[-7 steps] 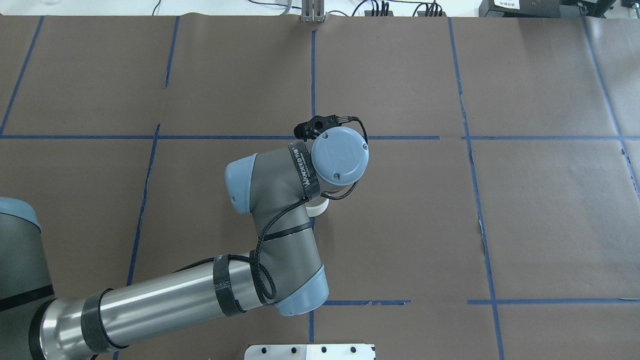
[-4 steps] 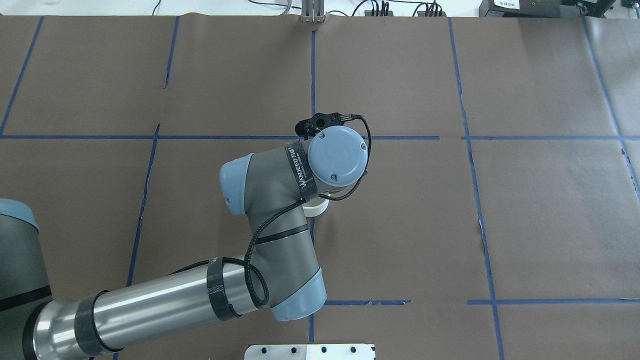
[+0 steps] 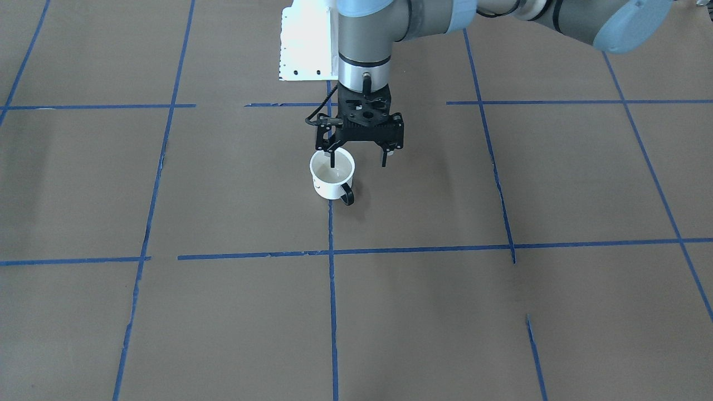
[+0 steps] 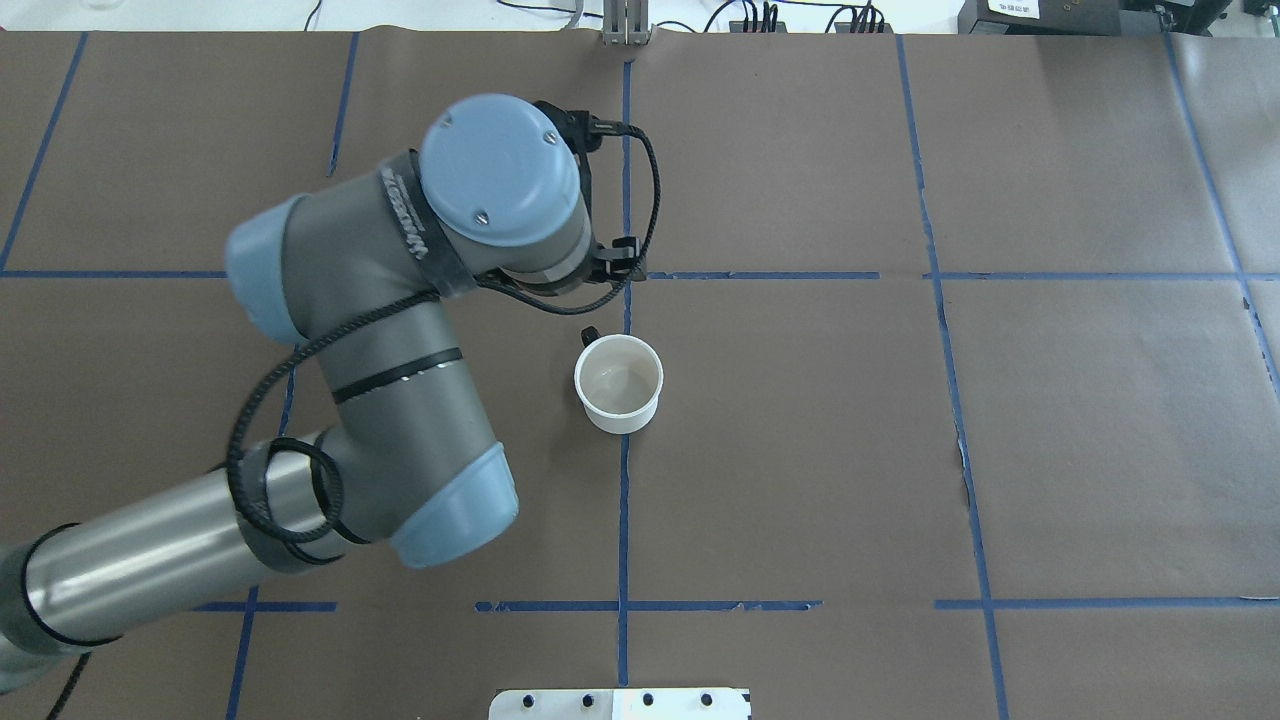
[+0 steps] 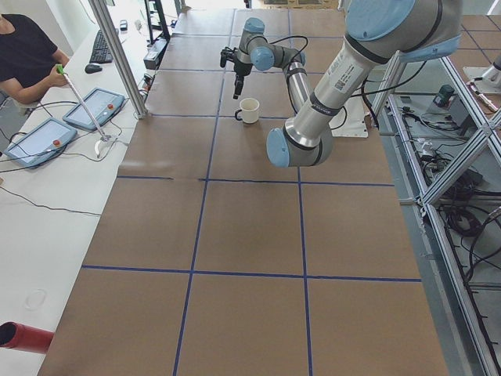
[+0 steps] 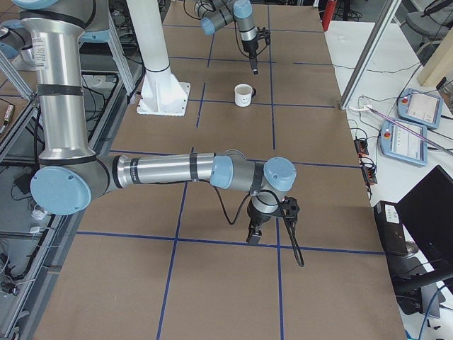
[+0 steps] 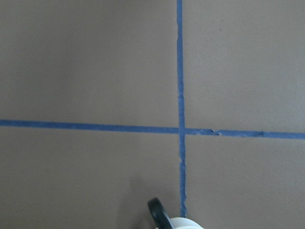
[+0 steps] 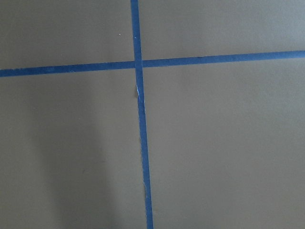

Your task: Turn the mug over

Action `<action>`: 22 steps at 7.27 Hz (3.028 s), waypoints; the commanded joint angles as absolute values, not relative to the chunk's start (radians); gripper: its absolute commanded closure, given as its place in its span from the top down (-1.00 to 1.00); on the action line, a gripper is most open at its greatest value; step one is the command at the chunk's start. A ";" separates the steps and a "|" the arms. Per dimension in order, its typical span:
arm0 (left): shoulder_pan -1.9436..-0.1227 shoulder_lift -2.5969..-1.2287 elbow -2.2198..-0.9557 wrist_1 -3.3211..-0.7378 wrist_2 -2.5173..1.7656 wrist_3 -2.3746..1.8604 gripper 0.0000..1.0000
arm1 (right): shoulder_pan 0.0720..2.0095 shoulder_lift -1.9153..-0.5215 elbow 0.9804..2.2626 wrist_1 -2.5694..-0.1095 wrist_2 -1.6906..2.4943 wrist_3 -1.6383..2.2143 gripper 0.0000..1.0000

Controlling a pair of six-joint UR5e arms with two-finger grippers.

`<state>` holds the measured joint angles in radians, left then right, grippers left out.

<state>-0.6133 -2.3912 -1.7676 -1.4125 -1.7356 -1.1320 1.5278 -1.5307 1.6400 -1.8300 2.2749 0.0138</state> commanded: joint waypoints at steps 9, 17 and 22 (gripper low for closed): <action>-1.299 -1.834 -1.668 -1.641 -2.180 -0.153 1.00 | 1.528 -1.531 1.640 -1.830 2.275 0.014 1.00; -1.543 -1.606 -1.526 -1.623 -2.373 0.003 1.00 | 1.528 -1.531 1.640 -1.830 2.275 0.014 1.00; -1.560 -1.605 -1.557 -1.582 -2.370 0.003 1.00 | 1.528 -1.531 1.641 -1.830 2.275 0.014 1.00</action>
